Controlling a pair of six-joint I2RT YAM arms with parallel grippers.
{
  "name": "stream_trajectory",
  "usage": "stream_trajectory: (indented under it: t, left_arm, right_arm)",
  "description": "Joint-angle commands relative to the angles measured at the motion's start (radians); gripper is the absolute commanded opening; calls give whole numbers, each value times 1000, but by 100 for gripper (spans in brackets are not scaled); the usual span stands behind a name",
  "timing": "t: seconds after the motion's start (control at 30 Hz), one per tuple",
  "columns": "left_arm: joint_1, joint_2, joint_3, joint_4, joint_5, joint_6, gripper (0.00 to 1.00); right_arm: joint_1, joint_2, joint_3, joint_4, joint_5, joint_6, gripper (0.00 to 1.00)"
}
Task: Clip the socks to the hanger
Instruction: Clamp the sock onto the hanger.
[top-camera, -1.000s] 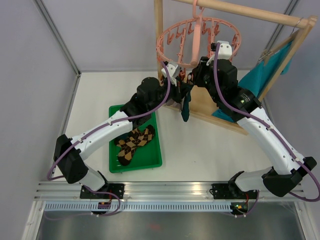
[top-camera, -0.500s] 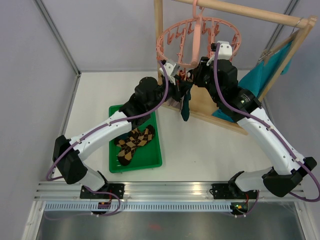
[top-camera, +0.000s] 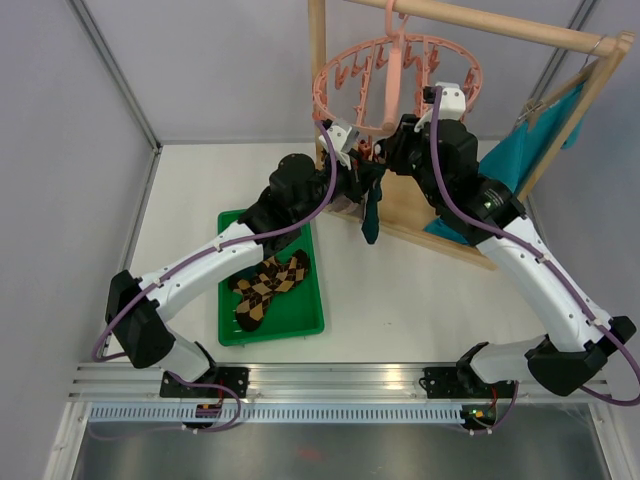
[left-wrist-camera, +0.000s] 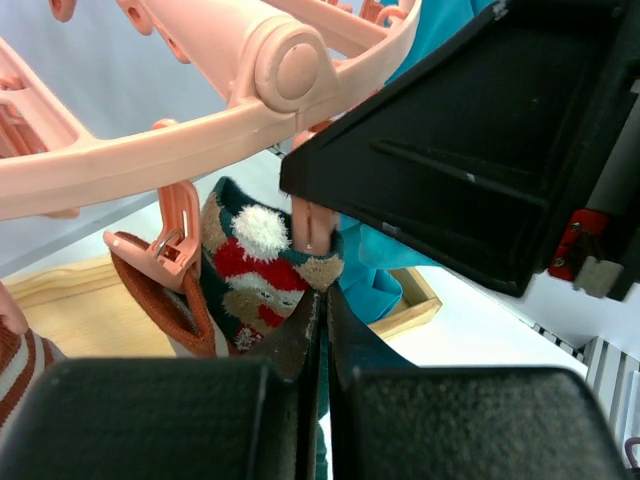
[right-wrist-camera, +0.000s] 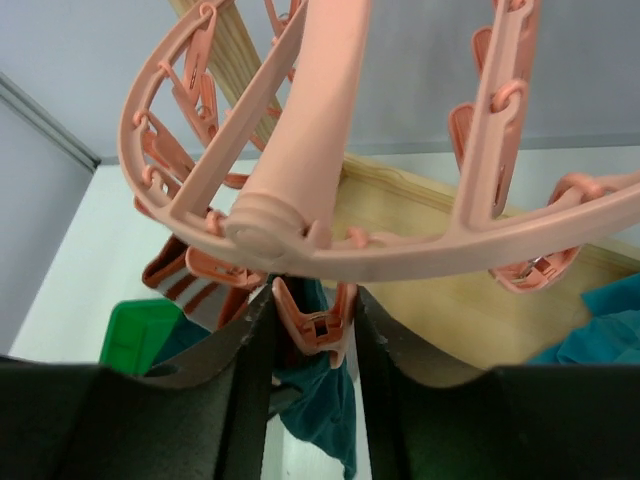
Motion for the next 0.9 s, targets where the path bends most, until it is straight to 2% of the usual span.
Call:
stream_trajectory:
  t: [0.0,0.07,0.2,0.3,0.5,0.87]
  left_arm:
    - [-5,-22,28,40,-12,4,2]
    - [-7,-16,40,21,-18,4,2]
    - [-4,-16,42,11,-40,-5,2]
    - [0,-19,46,-6,-47,-10,2]
    - [65,-26,71,-63,-69,-73,2]
    - [202,37,253,-247,-15,-120,2]
  right_arm:
    - [19,-20,-18,-108,-60,-1,43]
    - [19,-29,-18,-109,-70,-2,49]
    - [21,-57,-21,-102,-107,-2,65]
    - [19,-82,-22,-100,-130,-1,70]
    - [21,-147,-33,-105,-139,-2,73]
    - [19,-240,-53,-134,-103,-10,74]
